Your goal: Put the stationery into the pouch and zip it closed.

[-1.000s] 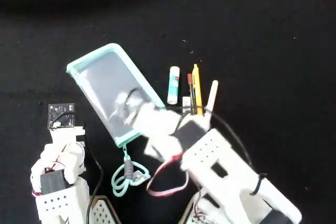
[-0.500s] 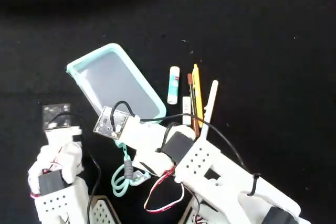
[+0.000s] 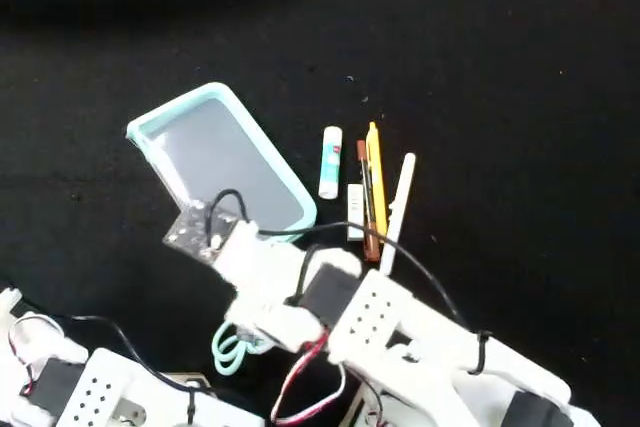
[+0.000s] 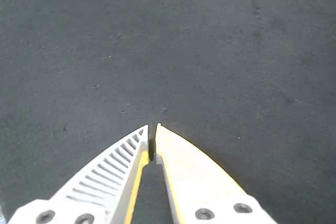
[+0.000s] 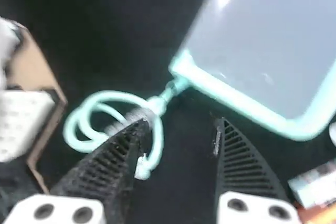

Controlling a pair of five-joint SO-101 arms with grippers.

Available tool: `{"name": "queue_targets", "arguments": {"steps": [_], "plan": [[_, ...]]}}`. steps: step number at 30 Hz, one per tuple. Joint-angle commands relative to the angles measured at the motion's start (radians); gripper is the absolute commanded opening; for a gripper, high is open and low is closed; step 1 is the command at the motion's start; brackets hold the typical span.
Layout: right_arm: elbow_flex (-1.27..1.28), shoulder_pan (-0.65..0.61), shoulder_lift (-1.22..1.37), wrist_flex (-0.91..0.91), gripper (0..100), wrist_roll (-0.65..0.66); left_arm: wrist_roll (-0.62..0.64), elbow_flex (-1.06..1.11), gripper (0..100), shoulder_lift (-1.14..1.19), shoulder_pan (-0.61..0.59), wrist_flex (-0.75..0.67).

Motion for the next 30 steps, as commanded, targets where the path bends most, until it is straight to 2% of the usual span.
{"name": "queue_targets", "arguments": {"steps": [1, 4, 6, 9, 14, 22, 30], "plan": [[-0.074, -0.029, 0.002, -0.014, 24.3, -0.058, -0.005, 0.016, 5, -0.006, 0.016, -0.020], [-0.081, -0.028, 0.036, -0.014, 31.1, -0.063, -0.006, 0.016, 5, -0.006, 0.131, -0.026], [-0.088, -0.028, 0.077, -0.025, 30.6, -0.060, -0.011, 0.016, 5, -0.006, 0.216, -0.020], [-0.120, -0.028, 0.153, -0.020, 28.3, -0.066, -0.048, 0.005, 5, -0.006, 0.263, -0.046], [-0.197, -0.028, 0.288, -0.005, 28.3, -0.066, -0.051, -0.096, 5, 0.002, 0.260, -0.014], [-0.349, -0.034, 0.472, 0.155, 28.3, -0.068, -0.089, -0.260, 5, -0.005, 0.252, 0.219], [-0.378, -0.037, 0.562, 0.155, 28.3, -0.068, -0.091, -0.274, 5, -0.006, 0.251, 0.204]]}}
